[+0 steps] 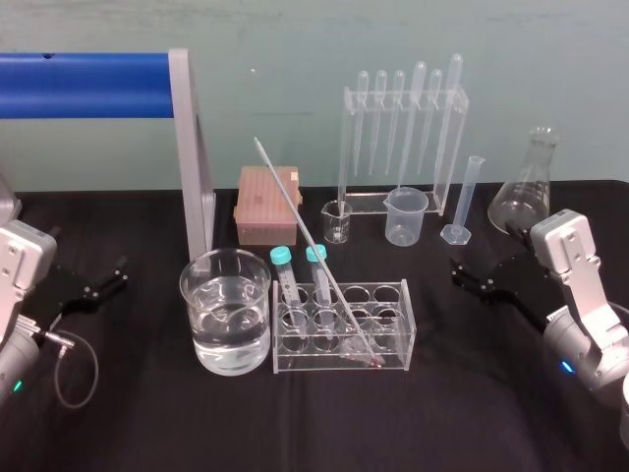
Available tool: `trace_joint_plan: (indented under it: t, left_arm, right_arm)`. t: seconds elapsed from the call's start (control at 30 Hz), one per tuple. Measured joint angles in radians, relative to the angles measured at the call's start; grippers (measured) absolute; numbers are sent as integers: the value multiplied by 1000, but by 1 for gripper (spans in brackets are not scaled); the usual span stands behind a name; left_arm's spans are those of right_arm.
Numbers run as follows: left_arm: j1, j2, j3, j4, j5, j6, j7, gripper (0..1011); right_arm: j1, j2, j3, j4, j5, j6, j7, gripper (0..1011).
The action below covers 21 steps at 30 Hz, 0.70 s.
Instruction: Hold the thermometer with one hand and immerse one end into the beaker, then reinsert it into the test tube rack.
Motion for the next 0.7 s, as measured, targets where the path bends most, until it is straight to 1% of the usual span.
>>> trace_joint_plan:
  t: [0.7]
  left_arm:
    - [0,0,0,0,0,0,0,1008]
  right_arm:
    - [0,0,0,0,0,0,0,1002]
